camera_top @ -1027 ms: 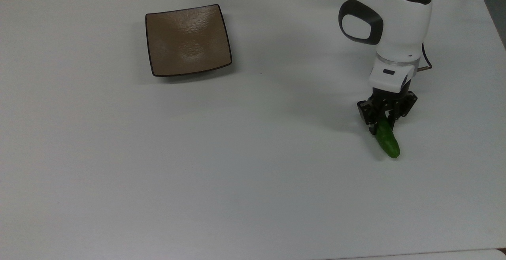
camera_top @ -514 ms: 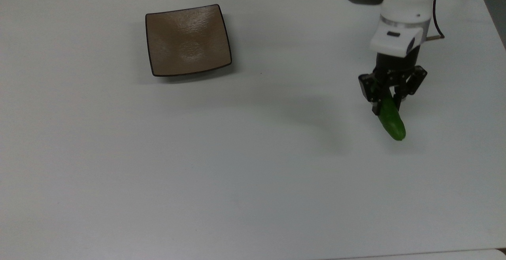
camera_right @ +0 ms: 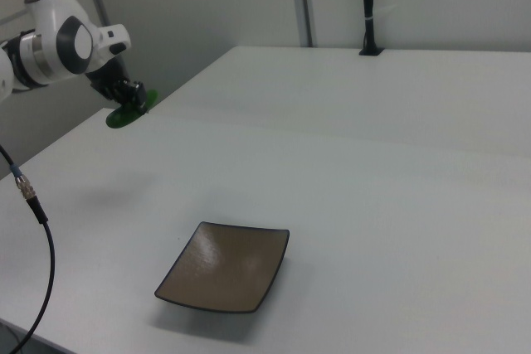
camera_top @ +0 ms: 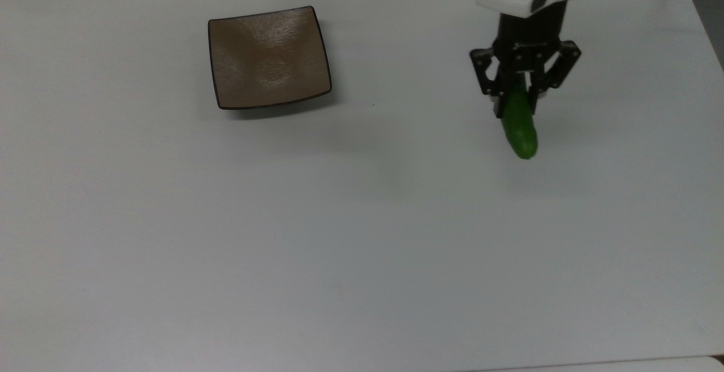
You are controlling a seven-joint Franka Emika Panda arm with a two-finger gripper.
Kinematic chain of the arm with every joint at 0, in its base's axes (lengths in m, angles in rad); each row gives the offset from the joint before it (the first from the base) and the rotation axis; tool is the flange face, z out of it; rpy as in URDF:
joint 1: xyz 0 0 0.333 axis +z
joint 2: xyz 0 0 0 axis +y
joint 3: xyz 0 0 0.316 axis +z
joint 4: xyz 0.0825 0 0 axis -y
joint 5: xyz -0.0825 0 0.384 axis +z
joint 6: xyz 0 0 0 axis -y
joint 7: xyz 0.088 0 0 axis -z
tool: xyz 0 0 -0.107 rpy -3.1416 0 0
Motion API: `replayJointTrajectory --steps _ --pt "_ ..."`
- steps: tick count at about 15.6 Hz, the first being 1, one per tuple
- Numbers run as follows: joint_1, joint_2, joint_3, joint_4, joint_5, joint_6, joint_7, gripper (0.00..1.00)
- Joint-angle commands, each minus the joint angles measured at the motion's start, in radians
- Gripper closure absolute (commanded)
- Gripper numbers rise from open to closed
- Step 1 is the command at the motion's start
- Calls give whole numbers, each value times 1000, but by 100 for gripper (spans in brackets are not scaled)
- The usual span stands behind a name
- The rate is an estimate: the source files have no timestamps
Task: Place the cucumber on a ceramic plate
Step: 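Lift the cucumber and carry it toward the brown square plate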
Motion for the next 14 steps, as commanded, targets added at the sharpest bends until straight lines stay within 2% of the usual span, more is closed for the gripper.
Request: replayJointTrajectory --steps 1,3,7,11,14 --pt "-72 -147 5 -118 88 -80 -142 86" --pt "-112 -202 5 -144 110 -152 -208 86" --pt "-204 -331 2 -265 165 -240 -360 86" --pt "-265 -398 -9 -334 170 -358 -449 85" --pt "-319 -452 -12 -435 170 -364 -535 85"
